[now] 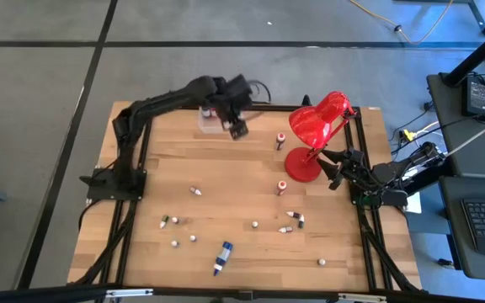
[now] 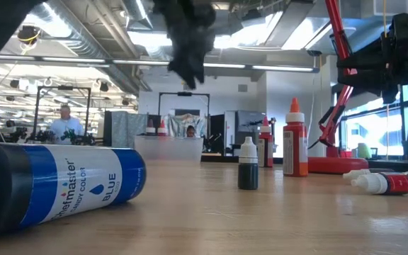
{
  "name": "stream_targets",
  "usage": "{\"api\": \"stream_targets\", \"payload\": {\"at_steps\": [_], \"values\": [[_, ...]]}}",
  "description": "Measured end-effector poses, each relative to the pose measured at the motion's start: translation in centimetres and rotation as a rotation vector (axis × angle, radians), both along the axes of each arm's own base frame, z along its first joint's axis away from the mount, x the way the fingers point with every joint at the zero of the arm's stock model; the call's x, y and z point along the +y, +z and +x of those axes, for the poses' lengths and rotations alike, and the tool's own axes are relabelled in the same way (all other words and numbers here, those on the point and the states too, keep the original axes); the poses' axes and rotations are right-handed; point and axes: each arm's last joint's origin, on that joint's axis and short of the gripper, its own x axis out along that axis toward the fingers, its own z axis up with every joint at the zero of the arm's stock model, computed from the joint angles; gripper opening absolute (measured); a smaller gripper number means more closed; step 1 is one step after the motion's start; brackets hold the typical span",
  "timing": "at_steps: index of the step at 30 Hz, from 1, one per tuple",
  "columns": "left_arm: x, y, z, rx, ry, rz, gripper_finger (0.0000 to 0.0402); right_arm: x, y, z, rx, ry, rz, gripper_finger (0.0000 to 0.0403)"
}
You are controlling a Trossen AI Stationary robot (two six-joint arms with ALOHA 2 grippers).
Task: Pick & Place food coloring
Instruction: Put the top small pink food coloring bottle into the transparent bin
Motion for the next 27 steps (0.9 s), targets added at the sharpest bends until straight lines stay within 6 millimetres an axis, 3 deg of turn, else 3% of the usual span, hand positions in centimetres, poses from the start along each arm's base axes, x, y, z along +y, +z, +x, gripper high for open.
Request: {"api": "stream_targets", "payload": {"at_steps": [8, 15, 18, 22, 27], "values": [[-13.6, 1.7, 0.6, -0.034, -0.176, -0.034, 0.0224, 0.0, 0.0, 0.0, -0.005, 0.018, 0.004, 0.0237], [-23.0, -0.5, -1.3, 0.046, 0.088, 0.056, 0.0224, 0.1, 0.1, 0.1, -0.055, 0.056, 0.085, 0.0237], [-25.3, -2.7, -3.0, 0.145, 0.234, 0.021, 0.0224, 0.1, 0.1, 0.1, -0.058, 0.056, 0.089, 0.0237], [-26.9, -5.4, -5.4, 0.294, 0.423, 0.026, 0.0224, 0.1, 0.1, 0.1, -0.059, 0.057, 0.092, 0.0237], [-27.1, -8.1, -6.7, 0.429, 0.392, 0.046, 0.0224, 0.1, 0.1, 0.1, -0.061, 0.057, 0.095, 0.0237]]}}
